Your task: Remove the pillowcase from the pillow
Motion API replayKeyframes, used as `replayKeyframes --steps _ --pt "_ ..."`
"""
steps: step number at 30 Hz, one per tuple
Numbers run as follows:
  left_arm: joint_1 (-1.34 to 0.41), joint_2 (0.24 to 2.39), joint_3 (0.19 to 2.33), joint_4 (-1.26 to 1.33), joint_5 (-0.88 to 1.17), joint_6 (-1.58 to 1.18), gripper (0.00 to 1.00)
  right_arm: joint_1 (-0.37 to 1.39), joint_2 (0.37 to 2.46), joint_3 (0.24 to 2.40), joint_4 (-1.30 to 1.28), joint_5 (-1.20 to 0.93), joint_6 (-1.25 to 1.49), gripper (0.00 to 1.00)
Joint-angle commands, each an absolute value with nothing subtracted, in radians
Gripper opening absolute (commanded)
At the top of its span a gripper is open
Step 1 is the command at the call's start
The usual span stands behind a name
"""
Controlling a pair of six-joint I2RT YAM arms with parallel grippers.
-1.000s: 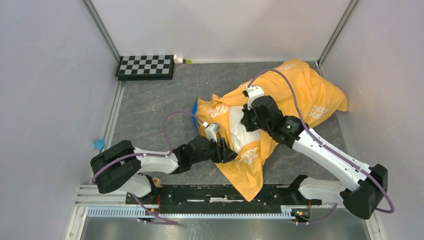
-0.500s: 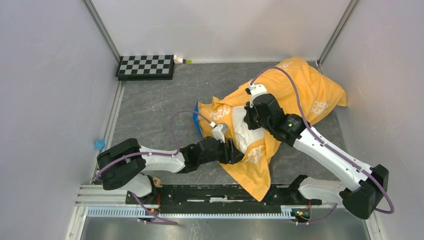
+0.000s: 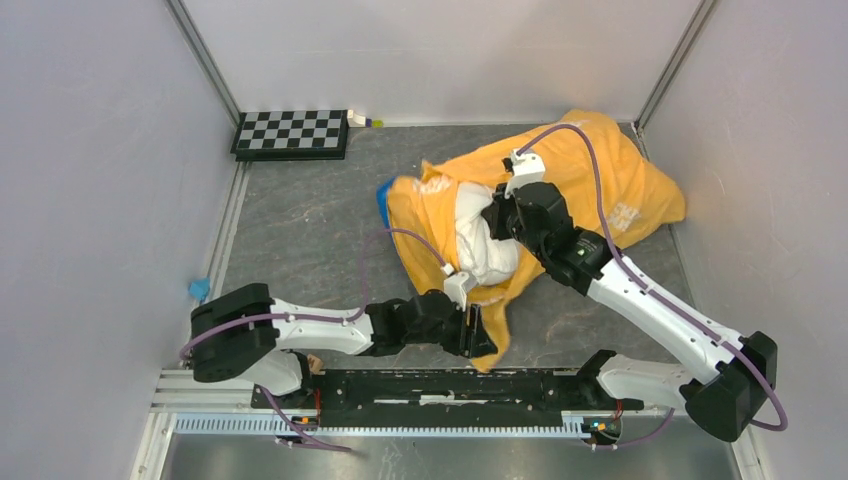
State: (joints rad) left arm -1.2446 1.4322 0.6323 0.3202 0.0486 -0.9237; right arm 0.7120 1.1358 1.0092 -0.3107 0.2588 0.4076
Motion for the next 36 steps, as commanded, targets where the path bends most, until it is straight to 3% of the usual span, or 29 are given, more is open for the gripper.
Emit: replayKeyframes --steps 1,9,17,22,36 --pt "-1.262 1.500 0.578 0.320 0.114 -0.942 0.55 0.700 1.118 1.152 -0.084 0.331 0.424 0.00" --pt "-1.176 1.398 0.459 0.355 0.054 -0.962 0.55 0.699 1.090 1.215 -0.174 0.311 0.379 0.00" --pt "-1.149 1.056 0.599 -0.113 -0.161 -0.776 0.77 0.699 0.998 1.091 -0.210 0.280 0.353 0.00" --pt "-1.149 0.927 0.719 -0.332 -0.337 -0.691 0.82 0.699 0.980 1.043 -0.203 0.248 0.345 0.00" --pt "-1.138 1.232 1.202 -0.525 -0.688 -0.390 0.78 0.700 0.973 0.916 -0.159 0.102 0.323 0.00"
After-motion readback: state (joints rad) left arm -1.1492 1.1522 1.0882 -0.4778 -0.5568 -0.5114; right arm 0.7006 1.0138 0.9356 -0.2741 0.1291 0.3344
